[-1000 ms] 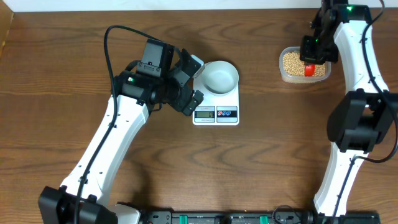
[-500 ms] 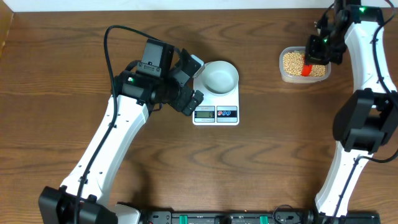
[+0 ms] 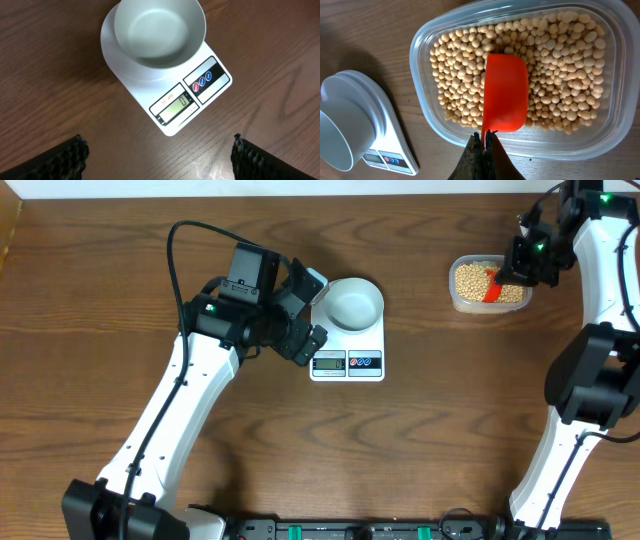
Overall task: Scoop item into bowl and weigh 50g on scale
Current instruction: 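Drag the red scoop through the soybeans with the right gripper, then tilt the scoop upright and lift it out of the tub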
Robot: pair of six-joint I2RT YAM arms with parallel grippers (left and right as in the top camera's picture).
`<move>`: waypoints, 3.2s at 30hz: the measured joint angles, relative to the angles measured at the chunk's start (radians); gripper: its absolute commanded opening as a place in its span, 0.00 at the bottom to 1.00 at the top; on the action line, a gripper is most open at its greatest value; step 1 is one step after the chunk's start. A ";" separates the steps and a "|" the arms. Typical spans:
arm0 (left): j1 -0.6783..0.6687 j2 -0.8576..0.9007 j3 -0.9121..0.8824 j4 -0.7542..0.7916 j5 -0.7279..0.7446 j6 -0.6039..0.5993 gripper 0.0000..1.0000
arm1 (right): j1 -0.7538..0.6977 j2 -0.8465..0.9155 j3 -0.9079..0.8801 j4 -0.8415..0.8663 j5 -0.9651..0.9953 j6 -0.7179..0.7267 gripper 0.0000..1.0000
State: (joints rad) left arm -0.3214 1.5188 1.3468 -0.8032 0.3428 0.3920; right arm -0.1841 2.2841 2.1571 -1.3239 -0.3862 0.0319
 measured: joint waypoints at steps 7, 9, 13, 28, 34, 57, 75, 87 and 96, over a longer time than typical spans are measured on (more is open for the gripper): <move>0.000 0.000 0.000 0.000 0.000 0.000 0.93 | -0.025 0.000 -0.029 0.016 -0.040 -0.023 0.01; 0.000 0.000 0.000 0.000 0.000 0.000 0.93 | -0.036 0.000 -0.047 0.031 -0.059 -0.027 0.01; 0.000 0.000 0.000 0.000 0.000 0.000 0.93 | -0.060 -0.001 -0.084 0.057 -0.113 -0.040 0.01; 0.000 0.000 0.000 0.000 0.000 0.000 0.93 | -0.111 -0.002 -0.141 0.080 -0.221 -0.093 0.01; 0.000 0.000 0.000 0.000 0.000 0.000 0.93 | -0.135 0.000 -0.148 0.079 -0.256 -0.115 0.01; 0.000 0.000 0.000 0.000 0.000 0.000 0.93 | -0.170 0.000 -0.152 0.099 -0.371 -0.143 0.01; 0.000 0.000 0.000 0.000 0.000 0.000 0.93 | -0.221 0.000 -0.152 0.097 -0.508 -0.155 0.01; 0.000 0.000 0.000 0.000 0.000 0.000 0.93 | -0.222 0.000 -0.152 0.080 -0.554 -0.173 0.01; 0.000 0.000 0.000 0.000 0.000 0.000 0.93 | -0.224 0.000 -0.152 0.076 -0.586 -0.182 0.01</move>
State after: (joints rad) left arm -0.3214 1.5188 1.3468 -0.8032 0.3428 0.3923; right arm -0.4076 2.2841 2.0052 -1.2476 -0.9722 -0.1505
